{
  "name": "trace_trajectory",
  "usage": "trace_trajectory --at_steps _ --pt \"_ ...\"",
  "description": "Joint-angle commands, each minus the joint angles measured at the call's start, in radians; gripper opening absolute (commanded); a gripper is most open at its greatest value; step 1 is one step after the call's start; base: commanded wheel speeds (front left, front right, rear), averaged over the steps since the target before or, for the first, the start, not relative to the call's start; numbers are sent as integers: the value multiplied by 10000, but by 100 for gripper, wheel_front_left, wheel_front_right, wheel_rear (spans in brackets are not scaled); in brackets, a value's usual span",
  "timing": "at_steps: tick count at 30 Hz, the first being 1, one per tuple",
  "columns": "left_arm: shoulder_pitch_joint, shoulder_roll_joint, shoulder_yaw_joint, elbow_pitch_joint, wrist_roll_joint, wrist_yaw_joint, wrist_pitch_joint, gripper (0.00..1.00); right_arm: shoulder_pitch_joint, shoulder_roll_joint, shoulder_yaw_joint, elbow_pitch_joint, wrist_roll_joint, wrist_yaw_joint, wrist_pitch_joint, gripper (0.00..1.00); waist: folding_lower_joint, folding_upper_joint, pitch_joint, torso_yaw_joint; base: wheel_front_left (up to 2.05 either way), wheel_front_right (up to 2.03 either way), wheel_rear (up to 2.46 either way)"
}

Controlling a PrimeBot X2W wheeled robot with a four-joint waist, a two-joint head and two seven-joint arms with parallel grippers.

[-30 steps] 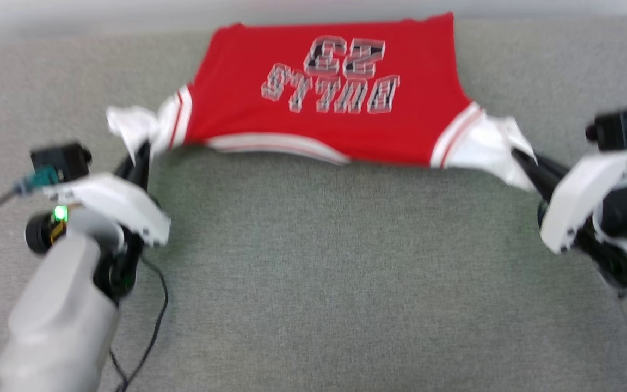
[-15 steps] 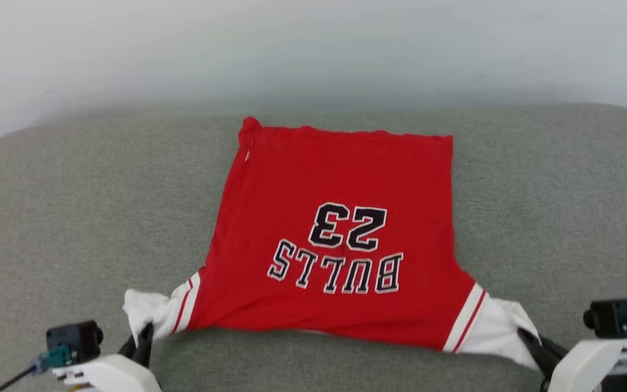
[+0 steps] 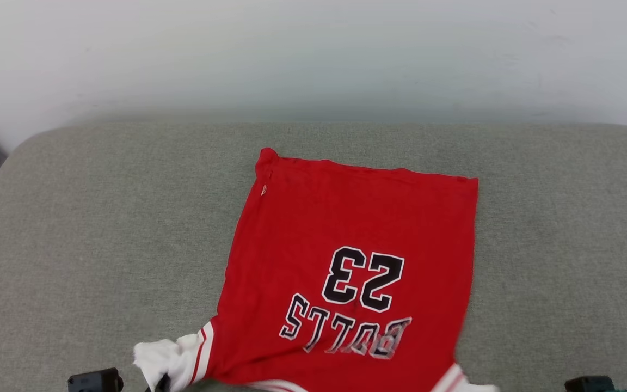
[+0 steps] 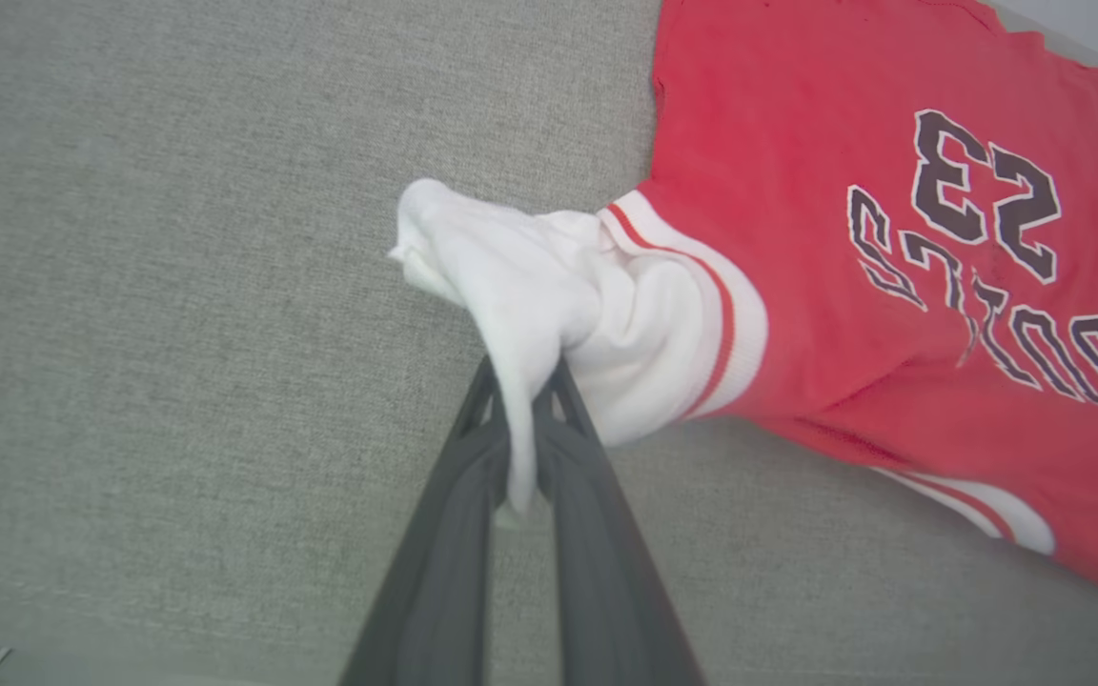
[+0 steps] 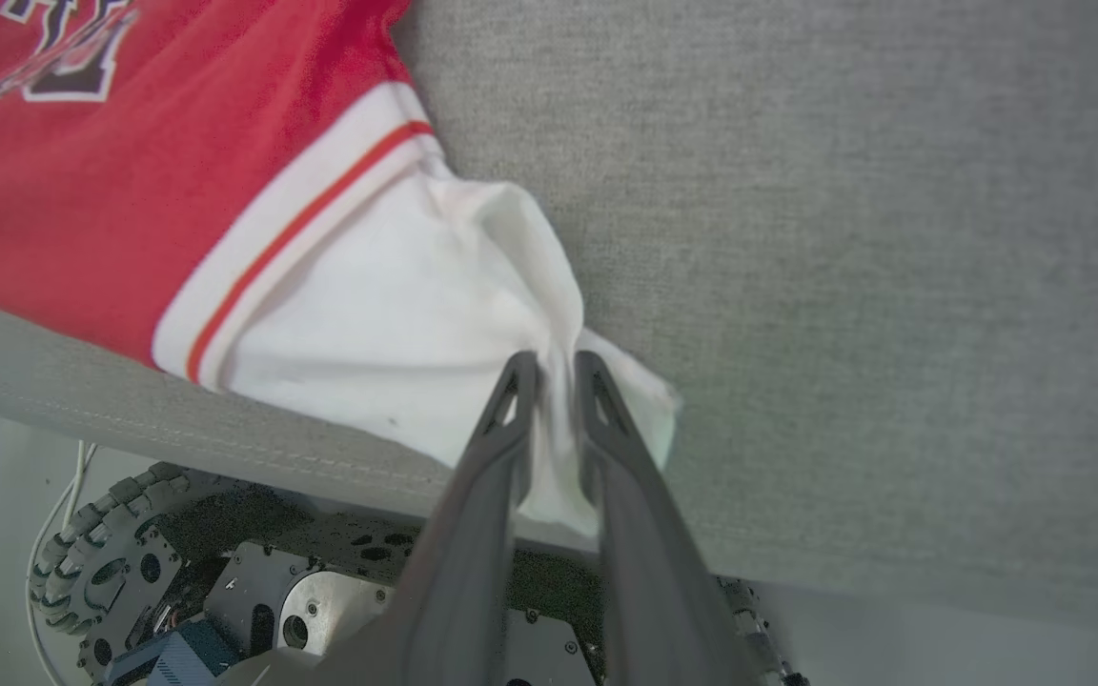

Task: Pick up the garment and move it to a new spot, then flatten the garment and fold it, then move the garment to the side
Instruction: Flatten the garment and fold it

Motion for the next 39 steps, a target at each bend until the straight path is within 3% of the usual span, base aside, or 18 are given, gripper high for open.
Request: trace_trajectory --at_steps 1,9,16,22,28,34,39 --pt "-343 -18 -34 -24 139 35 -80 0 -346 44 103 68 4 -16 -158 100 1 0 88 64 0 0 0" --pt "-1105 -359 -311 -37 532 -153 -375 0 -2034 -106 -366 382 2 -13 -1567 100 1 0 346 435 0 0 0" --pt "-1976 -701 -529 -288 898 -357 -671 0 -5297 -504 -1417 2257 -29 -11 -1975 100 1 0 1272 938 0 0 0" --pt "-2976 -1081 -939 -548 1273 -703 -802 0 -8195 -1300 -1843 4663 344 -10 -788 100 1 0 2468 1815 0 0 0" --pt "-3766 -1511 -1173 -486 1470 -1054 -1103 0 -10261 -1985 -1796 6026 120 -11 826 100 1 0 3441 2542 0 0 0" --pt "-4116 -1775 -1234 -238 1464 -1244 -1341 0 -11182 -1972 -1990 7171 -335 -13 2319 100 1 0 3900 2826 0 0 0" --pt "-4229 -1880 -1276 1 1383 -1378 -1439 0 -10981 -1653 -2257 7980 -549 -16 3241 100 1 0 3965 2897 0 0 0"
